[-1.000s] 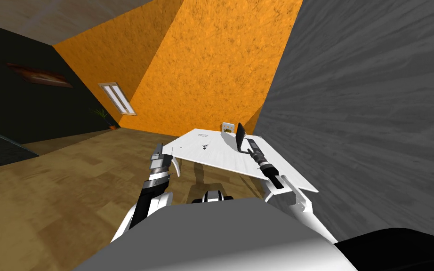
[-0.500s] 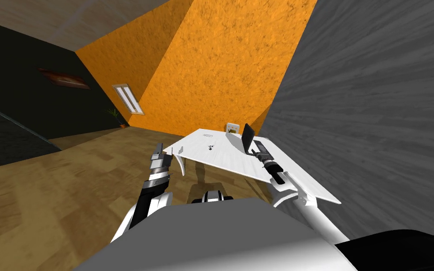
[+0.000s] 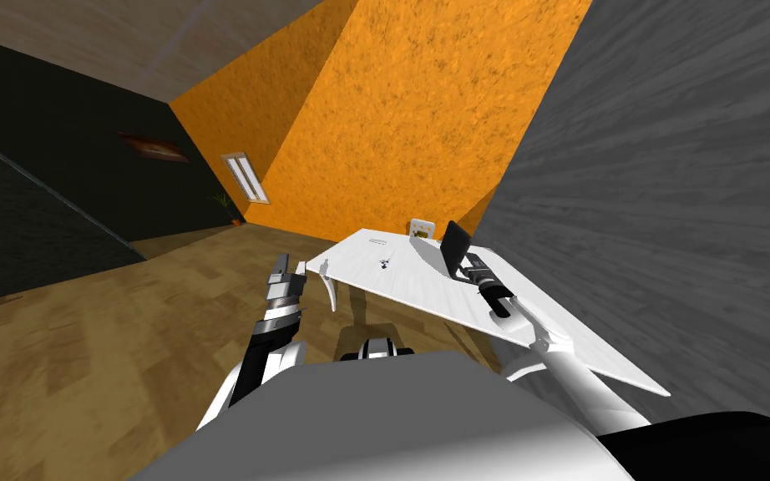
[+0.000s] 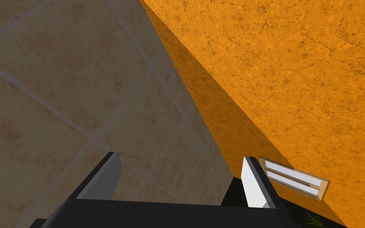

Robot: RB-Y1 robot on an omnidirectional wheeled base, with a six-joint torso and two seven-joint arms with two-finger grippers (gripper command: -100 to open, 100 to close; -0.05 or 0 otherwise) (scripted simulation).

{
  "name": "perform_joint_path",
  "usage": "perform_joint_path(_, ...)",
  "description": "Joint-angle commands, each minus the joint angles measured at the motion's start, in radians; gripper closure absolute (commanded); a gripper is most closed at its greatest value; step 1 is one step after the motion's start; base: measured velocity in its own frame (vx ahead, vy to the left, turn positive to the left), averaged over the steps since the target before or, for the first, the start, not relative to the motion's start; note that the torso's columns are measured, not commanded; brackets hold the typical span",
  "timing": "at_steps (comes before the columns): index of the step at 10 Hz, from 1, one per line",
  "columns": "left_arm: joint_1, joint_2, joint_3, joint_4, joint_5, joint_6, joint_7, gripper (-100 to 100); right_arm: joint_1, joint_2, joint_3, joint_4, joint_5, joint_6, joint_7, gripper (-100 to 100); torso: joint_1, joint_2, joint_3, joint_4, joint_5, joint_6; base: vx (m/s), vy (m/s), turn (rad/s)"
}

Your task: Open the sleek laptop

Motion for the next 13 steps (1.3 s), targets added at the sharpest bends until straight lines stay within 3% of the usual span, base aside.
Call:
perform_joint_path(1,0.000,0.000,0.000,0.000,0.000,0.000,0.000,0,-0.017,-0.053,-0.015,0.042,0.049,0.046,0.037,-100,-0.001,0.000,0.000,0.000,0.000,0.000,0.045,0.102,0.066)
perform_joint_path(4,0.000,0.000,0.000,0.000,0.000,0.000,0.000,0,-0.039,-0.106,-0.031,0.088,0.101,0.088,0.074,-100,-0.001,0.000,0.000,0.000,0.000,0.000,0.049,0.087,0.073)
perform_joint_path(6,0.000,0.000,0.000,0.000,0.000,0.000,0.000,0,-0.030,-0.105,-0.030,0.076,0.094,0.090,0.070,-100,-0.001,-0.001,0.000,0.000,0.000,0.000,0.028,0.043,0.018)
perform_joint_path(7,0.000,0.000,0.000,0.000,0.000,0.000,0.000,0,-0.029,-0.134,-0.032,0.084,0.078,0.095,0.064,-100,-0.003,0.001,0.001,0.000,-0.001,0.001,0.089,-0.004,0.047)
perform_joint_path(8,0.000,0.000,0.000,0.000,0.000,0.000,0.000,0,-0.031,-0.119,-0.031,0.081,0.087,0.092,0.069,-100,-0.003,-0.002,-0.001,0.000,-0.001,0.000,0.057,-0.007,0.015)
perform_joint_path(9,0.000,0.000,0.000,0.000,0.000,0.000,0.000,0,-0.031,-0.121,-0.031,0.082,0.086,0.093,0.068,100,-0.002,-0.001,-0.001,0.000,-0.001,0.000,0.008,-0.002,-0.004)
perform_joint_path(13,0.000,0.000,0.000,0.000,0.000,0.000,0.000,0,-0.101,-0.062,-0.057,0.134,-0.014,0.053,-0.028,100,-0.004,0.003,0.002,0.001,-0.001,0.003,-0.072,-0.099,-0.009)
